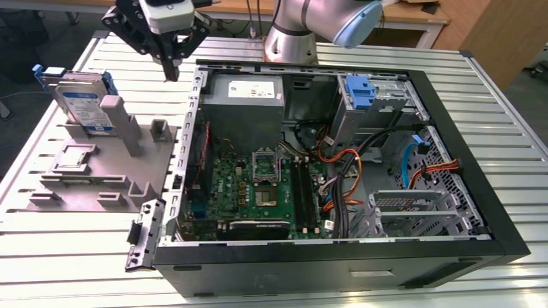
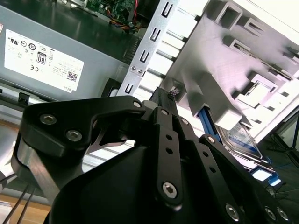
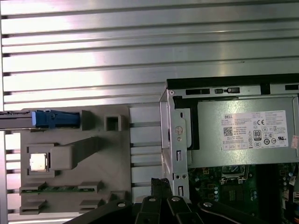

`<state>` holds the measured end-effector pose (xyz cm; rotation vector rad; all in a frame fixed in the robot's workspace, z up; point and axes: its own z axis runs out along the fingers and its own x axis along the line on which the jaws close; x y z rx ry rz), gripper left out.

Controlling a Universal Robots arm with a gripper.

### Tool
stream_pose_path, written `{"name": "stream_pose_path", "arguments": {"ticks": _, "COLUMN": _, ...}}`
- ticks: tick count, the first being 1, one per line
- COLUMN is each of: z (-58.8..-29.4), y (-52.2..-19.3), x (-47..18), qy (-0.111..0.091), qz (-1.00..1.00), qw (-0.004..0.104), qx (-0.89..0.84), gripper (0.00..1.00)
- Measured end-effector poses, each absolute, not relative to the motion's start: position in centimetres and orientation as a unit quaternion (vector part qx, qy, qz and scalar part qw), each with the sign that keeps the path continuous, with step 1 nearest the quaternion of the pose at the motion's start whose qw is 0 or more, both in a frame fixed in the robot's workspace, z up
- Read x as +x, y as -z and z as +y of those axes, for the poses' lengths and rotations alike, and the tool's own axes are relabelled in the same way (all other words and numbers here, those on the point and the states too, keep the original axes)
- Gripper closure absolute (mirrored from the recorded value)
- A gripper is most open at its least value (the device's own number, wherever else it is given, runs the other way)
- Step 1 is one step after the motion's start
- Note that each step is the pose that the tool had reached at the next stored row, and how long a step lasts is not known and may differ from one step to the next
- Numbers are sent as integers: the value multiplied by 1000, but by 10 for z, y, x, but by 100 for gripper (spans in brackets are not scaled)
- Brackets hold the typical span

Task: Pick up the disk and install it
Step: 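Reach for the disk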

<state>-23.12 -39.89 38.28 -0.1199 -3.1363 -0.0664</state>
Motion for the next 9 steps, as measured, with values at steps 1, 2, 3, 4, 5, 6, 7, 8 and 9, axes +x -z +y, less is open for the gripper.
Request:
{"name": "stream_pose_path", "arguments": {"ticks": 1, "z": -399, "y": -383, "x": -231, "qy": 21, "qz": -999, "qw": 1, "qx": -38, "gripper": 90}}
{"name": "stream_pose_path", "arguments": {"ticks": 2, "z": -399, "y": -383, "x": -232, "qy": 21, "qz": -999, "qw": 2, "qx": -38, "gripper": 90}}
{"name": "stream_pose_path", "arguments": {"ticks": 3, "z": -399, "y": -383, "x": -232, "qy": 21, "qz": -999, "qw": 2, "qx": -38, "gripper": 90}}
{"name": "stream_pose_path", "arguments": {"ticks": 4, "z": -399, "y": -383, "x": -232, "qy": 21, "qz": -999, "qw": 2, "qx": -38, "gripper": 90}}
{"name": "stream_pose_path", "arguments": {"ticks": 5, "z": -399, "y": -382, "x": -232, "qy": 21, "qz": -999, "qw": 2, "qx": -38, "gripper": 90}}
{"name": "stream_pose_path", "arguments": {"ticks": 6, "z": -399, "y": -382, "x": -232, "qy": 21, "qz": -999, "qw": 2, "qx": -38, "gripper": 90}}
{"name": "stream_pose_path", "arguments": {"ticks": 7, "z": -399, "y": -382, "x": -232, "qy": 21, "qz": -999, "qw": 2, "qx": -38, "gripper": 90}}
{"name": "stream_pose_path", "arguments": {"ticks": 8, "z": -399, "y": -382, "x": -233, "qy": 21, "qz": -999, "qw": 2, "qx": -38, "gripper": 90}}
{"name": "stream_pose_path", "arguments": {"ticks": 9, "z": -399, "y": -382, "x": -233, "qy": 21, "qz": -999, "qw": 2, "qx": -38, "gripper": 90}}
